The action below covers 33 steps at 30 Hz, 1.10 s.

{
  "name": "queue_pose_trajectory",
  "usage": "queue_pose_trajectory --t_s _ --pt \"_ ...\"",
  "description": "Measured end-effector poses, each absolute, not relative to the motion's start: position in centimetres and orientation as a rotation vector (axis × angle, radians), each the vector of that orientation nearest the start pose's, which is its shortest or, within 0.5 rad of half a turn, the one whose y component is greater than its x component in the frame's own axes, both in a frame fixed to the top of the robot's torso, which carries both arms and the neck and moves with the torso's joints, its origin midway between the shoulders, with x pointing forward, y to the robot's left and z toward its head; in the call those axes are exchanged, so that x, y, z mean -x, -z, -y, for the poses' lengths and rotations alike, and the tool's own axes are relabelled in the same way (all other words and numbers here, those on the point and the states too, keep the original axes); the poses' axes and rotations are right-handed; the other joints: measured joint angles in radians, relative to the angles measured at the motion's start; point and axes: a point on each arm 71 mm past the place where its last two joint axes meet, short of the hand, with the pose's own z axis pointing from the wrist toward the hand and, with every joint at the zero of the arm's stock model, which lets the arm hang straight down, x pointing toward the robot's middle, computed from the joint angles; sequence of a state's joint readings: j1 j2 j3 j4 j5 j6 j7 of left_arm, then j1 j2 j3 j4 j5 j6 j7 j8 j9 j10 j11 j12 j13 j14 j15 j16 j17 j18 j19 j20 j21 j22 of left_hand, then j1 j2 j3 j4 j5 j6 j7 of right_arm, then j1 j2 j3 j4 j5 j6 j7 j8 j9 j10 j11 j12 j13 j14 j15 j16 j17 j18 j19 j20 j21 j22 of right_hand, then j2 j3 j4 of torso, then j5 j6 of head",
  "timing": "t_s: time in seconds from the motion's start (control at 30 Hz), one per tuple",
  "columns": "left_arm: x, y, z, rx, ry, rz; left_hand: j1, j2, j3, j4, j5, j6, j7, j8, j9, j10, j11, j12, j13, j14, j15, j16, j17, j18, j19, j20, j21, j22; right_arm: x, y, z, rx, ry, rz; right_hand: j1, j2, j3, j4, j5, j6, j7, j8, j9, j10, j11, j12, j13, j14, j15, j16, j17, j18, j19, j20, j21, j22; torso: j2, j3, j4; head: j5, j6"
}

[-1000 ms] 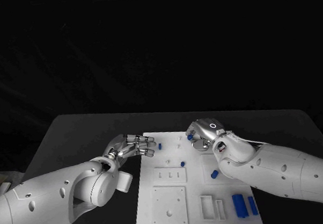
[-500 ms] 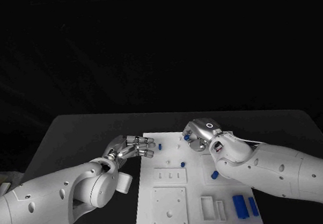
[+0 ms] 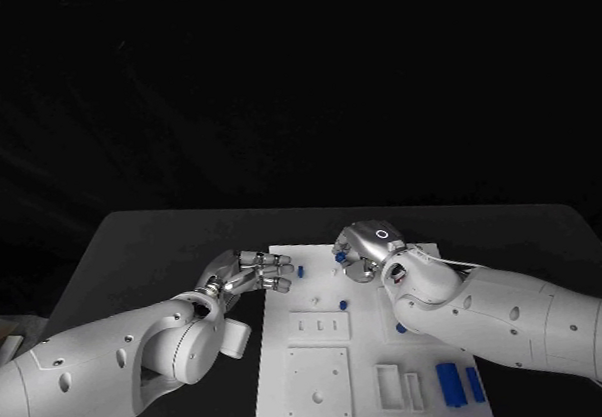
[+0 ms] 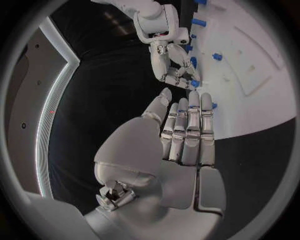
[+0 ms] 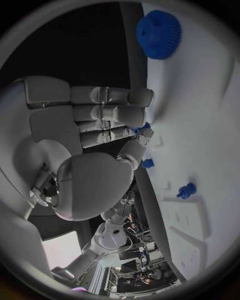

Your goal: Assemble the parts on the task board

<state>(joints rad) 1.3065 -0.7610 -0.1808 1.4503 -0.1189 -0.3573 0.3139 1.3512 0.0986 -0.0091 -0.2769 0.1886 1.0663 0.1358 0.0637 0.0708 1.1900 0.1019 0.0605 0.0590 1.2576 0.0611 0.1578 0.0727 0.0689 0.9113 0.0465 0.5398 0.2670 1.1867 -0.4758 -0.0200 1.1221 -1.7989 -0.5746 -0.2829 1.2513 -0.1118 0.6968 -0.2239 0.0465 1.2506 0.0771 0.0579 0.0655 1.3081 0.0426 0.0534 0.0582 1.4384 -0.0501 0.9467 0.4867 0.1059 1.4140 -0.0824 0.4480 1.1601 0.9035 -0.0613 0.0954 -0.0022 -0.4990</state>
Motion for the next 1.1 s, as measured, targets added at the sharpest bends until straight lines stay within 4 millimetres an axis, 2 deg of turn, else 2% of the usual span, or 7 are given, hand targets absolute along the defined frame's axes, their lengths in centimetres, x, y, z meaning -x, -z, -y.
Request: queue_pose_trajectory --t_s 0.33,0.67,1.1 --pt "-50.48 18.36 -19.17 0.948 1.384 -1.563 0.0 0.0 0.0 0.0 0.0 0.0 0.0 0.0 0.0 0.0 0.0 0.0 0.0 0.0 0.0 0.0 0.0 0.0 0.0 0.0 0.0 0.0 -54.91 18.33 12.88 0.209 -0.381 -1.316 0.0 0.0 0.003 -0.003 0.0 0.0 0.0 0.003 0.0 0.0 0.0 -0.001 0.0 0.0 0.0 0.0 0.0 0.0 0.007 0.004 -0.008 0.014 0.002 0.0014 -0.002 0.006 0.002" --pt "-50.51 18.36 -19.22 0.948 1.383 -1.563 0.0 0.0 0.0 0.0 0.0 0.0 0.0 0.0 0.0 0.0 0.0 0.0 0.0 0.0 0.0 0.0 0.0 0.0 0.0 0.0 0.0 0.0 -54.92 18.19 12.92 0.206 -0.37 -1.307 0.002 0.001 0.003 -0.003 -0.001 -0.001 0.001 0.003 0.0 0.0 0.0 -0.003 0.0 0.0 0.0 0.0 0.0 -0.001 0.008 0.002 -0.015 0.02 0.002 0.0032 -0.0027 0.007 0.005" --pt "-50.52 18.36 -19.04 0.946 1.386 -1.564 0.0 0.0 0.0 0.0 0.0 0.0 0.0 0.0 0.0 0.0 0.0 0.0 0.0 0.0 0.0 0.0 0.0 0.0 0.0 0.0 0.0 0.0 -55.12 17.95 12.47 0.207 -0.368 -1.299 0.002 0.001 0.003 -0.002 0.0 0.0 0.0 0.002 0.0 0.0 0.0 0.003 0.0 -0.004 -0.004 0.0 0.0 -0.006 0.012 -0.001 -0.024 0.031 0.004 0.0017 -0.0019 0.007 0.006"
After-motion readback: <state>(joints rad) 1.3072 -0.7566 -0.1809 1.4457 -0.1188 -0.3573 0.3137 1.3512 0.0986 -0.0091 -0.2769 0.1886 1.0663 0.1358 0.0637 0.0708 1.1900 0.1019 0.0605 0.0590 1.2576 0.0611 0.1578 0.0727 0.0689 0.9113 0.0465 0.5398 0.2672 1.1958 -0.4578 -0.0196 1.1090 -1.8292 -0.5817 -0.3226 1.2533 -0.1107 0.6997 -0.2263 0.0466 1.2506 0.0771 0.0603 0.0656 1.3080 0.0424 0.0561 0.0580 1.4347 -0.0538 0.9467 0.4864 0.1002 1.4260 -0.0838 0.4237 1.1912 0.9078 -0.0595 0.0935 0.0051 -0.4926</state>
